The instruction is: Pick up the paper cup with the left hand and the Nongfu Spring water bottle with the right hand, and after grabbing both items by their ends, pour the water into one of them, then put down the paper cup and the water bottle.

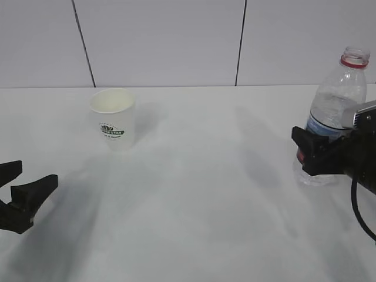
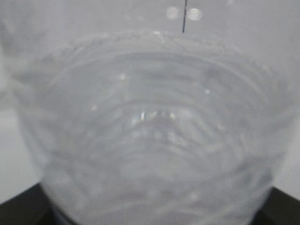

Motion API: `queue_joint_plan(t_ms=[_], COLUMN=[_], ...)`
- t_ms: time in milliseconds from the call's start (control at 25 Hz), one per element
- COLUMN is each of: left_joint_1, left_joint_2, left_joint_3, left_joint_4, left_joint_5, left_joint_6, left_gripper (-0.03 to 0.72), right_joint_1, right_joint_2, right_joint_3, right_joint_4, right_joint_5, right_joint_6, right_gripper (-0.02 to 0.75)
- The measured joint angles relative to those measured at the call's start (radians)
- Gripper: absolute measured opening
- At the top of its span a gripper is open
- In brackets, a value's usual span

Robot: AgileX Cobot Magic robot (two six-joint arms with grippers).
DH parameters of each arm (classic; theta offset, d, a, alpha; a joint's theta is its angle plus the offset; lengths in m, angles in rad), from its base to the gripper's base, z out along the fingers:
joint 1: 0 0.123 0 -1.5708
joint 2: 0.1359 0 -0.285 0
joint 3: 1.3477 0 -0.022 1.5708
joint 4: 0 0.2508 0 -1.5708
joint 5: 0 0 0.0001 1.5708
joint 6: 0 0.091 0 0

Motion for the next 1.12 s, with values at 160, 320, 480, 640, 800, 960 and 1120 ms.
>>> queue_joint_plan(t_ms=[160,320,480,640,800,960,1120], left_joint_1=[0.0,0.0,0.0,0.0,0.0,0.0,0.0], left_joint_2=[0.0,0.0,0.0,0.0,0.0,0.002,0.023], left_joint_3=[0.0,0.0,0.0,0.0,0.0,-0.02,-0.078], left_joint_4=[0.0,0.0,-0.001,-0.002,-0.002,-0.002,0.016], left_joint_5=[0.0,0.0,0.0,0.0,0.0,0.0,0.0], left_joint_6=[0.0,0.0,0.0,0.0,0.0,0.0,-0.06], left_gripper=[0.579,0.579,0.579,0.579,0.588,0.639,0.654], right_joint_1=[0.0,0.0,0.0,0.0,0.0,0.0,0.0], right_joint_2=[-0.002,-0.002,-0.002,-0.002,-0.002,-0.002,-0.002], right_joint_3=[0.009,0.009,0.009,0.009,0.009,0.009,0.009], right_joint_4=[0.0,-0.001,-0.009,-0.012,-0.012,-0.012,-0.012], right_joint_5=[0.002,0.002,0.002,0.002,0.002,0.002,0.002], right_joint_6=[0.0,0.0,0.0,0.0,0.0,0.0,0.0], right_gripper=[0.522,0.522,0.522,0.522,0.522,0.522,0.522])
